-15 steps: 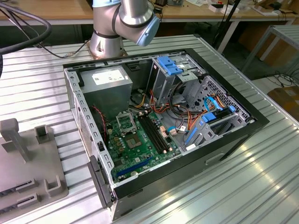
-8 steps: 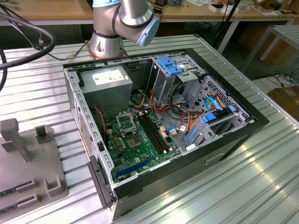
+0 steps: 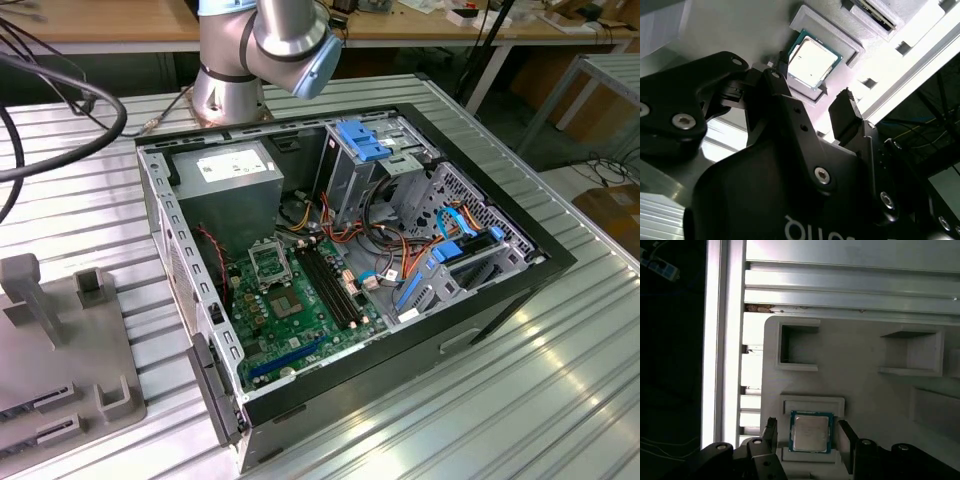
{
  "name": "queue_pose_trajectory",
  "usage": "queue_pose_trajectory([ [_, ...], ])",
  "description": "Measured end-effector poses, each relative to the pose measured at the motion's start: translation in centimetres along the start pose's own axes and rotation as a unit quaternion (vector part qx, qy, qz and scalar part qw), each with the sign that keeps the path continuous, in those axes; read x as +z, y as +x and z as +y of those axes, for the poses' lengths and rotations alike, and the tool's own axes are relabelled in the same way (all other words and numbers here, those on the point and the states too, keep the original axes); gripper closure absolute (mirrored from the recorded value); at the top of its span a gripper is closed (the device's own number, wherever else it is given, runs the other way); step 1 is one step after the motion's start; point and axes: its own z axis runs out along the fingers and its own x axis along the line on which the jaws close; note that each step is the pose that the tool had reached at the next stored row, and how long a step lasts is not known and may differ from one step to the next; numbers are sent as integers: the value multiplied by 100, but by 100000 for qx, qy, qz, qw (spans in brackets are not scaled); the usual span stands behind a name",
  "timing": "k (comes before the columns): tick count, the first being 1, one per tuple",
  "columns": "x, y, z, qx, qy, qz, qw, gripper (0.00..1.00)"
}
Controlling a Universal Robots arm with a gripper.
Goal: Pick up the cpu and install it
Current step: 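Pick up the cpu and move it towards the insertion slot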
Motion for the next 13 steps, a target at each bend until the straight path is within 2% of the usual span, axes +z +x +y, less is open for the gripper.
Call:
queue_pose_trajectory([
  [7,69,-1,-9,77,-2,-5,100000,40],
  [13,82,-2,-11,101,-2,-3,100000,40],
])
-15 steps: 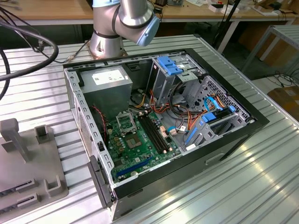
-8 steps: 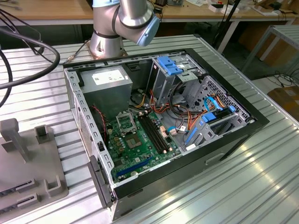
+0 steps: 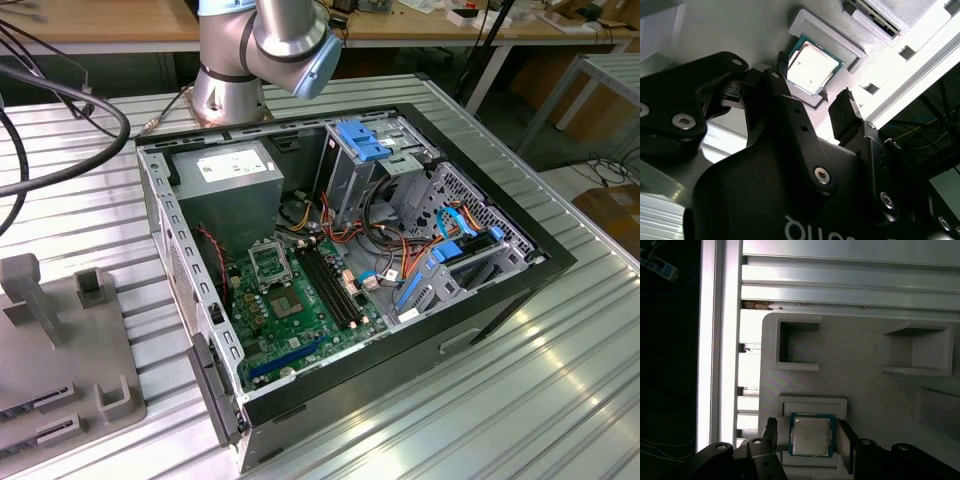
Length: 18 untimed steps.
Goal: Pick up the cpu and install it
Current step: 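Pick up the cpu and move it towards the insertion slot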
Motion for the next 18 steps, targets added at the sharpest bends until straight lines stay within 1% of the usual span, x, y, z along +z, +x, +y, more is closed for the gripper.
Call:
queue_pose_trajectory([
  [14,8,-1,0,0,-5,-7,100000,40],
  [18,19,-11,-2,326,7,8,99999,40],
])
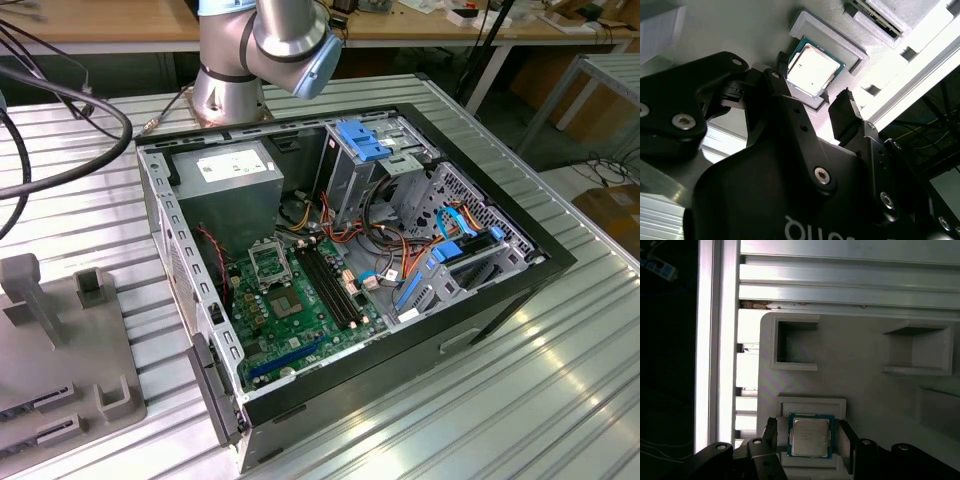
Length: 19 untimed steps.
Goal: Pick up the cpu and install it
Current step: 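Pick up the cpu and move it towards the insertion slot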
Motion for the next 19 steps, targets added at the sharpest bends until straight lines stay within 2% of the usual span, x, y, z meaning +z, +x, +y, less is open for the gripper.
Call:
queue_pose_trajectory([
  [10,44,0,-24,11,63,-3,100000,40],
  [15,58,-2,-24,14,632,54,99998,40],
  [19,65,-8,-23,21,704,50,99998,40],
])
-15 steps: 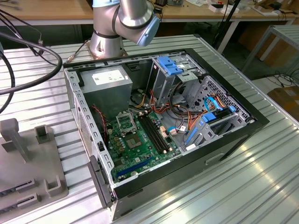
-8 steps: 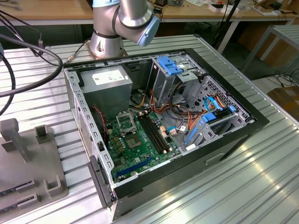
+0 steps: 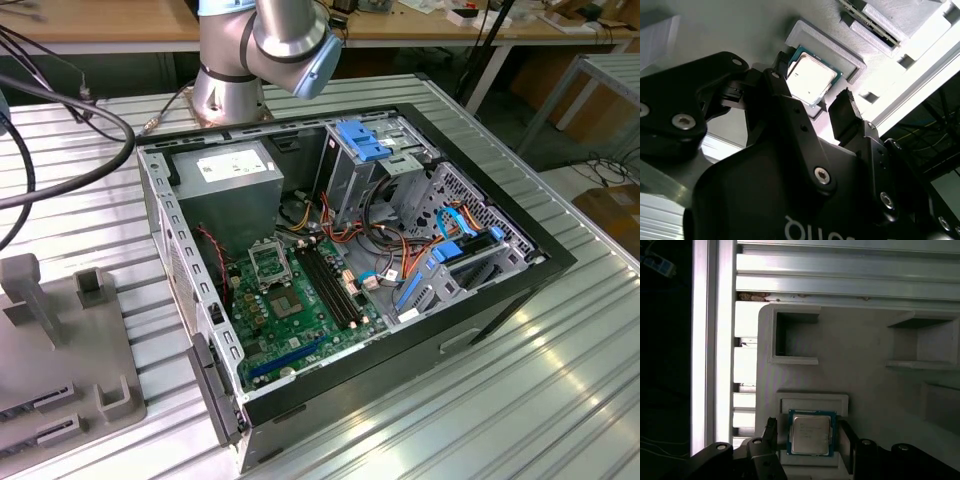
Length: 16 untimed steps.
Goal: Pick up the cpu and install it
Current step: 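Pick up the cpu and move it towards the insertion slot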
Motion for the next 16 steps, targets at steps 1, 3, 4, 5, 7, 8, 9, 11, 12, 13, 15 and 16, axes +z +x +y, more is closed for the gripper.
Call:
queue_pose_trajectory([
  [1,1,-4,0,0,3,4,100000,40],
  [3,5,-9,0,0,8,9,100000,40],
  [4,14,-10,0,-6,12,12,100000,40],
  [5,24,-10,0,-6,25,20,100000,40],
  [7,32,-11,0,-5,36,31,100000,40],
  [8,37,-11,0,-7,40,38,100000,40],
  [9,40,-11,0,-4,44,47,100000,40],
  [11,50,-11,0,-5,39,45,100000,40],
  [12,56,-11,1,-3,39,43,100000,40],
  [13,56,-11,0,-5,40,43,100000,40],
  [15,60,-12,0,-5,39,44,100000,40],
  [16,62,-12,0,-5,39,42,100000,40],
])
